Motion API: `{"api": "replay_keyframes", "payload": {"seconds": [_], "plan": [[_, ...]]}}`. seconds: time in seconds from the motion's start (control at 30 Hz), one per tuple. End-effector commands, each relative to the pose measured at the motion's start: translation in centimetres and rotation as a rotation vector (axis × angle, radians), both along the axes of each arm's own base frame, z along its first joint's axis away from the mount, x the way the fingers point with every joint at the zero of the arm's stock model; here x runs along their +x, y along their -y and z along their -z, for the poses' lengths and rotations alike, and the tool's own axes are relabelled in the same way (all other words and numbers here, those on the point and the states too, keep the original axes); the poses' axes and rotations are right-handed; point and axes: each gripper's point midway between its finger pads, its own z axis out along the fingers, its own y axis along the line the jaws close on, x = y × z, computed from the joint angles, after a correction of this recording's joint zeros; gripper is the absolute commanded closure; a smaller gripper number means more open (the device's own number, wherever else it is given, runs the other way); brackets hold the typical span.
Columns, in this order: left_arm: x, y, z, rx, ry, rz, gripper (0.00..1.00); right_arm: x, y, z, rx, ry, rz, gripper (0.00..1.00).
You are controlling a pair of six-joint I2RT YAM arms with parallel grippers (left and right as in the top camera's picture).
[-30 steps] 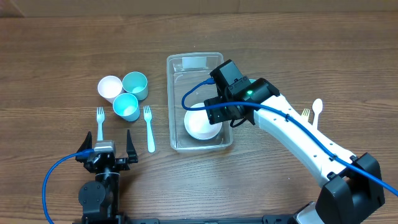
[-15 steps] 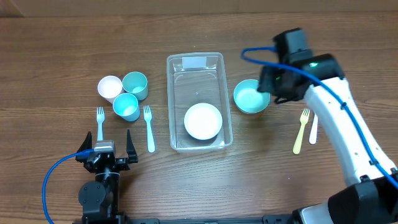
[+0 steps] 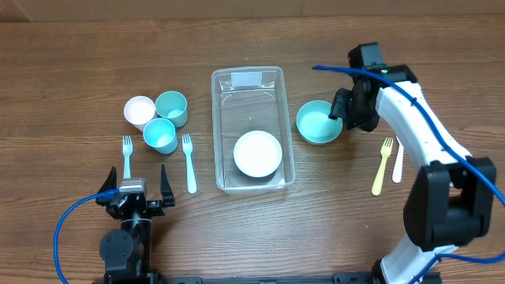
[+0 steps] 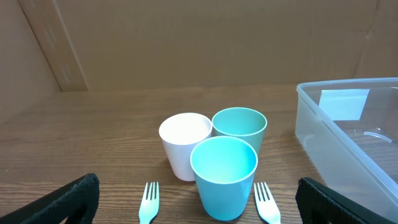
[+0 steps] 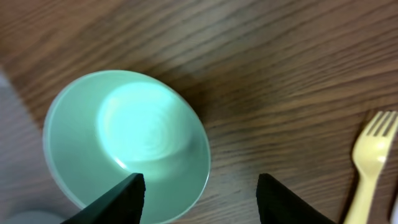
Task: Pack container
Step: 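Grasp the teal bowl rim with the right gripper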
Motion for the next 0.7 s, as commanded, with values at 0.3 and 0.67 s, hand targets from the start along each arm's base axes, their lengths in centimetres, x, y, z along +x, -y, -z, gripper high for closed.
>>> {"api": "replay_keyframes", "payload": {"seconds": [0.3, 0.67], "plan": [[0.0, 0.0, 0.0, 0.016, 0.003, 0.001, 0.00, -1.1, -0.2, 3.9, 0.021, -0.023, 0.002, 0.51], [0.0, 0.0, 0.0, 0.016, 0.003, 0.001, 0.00, -1.7, -0.2, 5.3, 0.025, -0.025, 0.001, 0.75]]}}
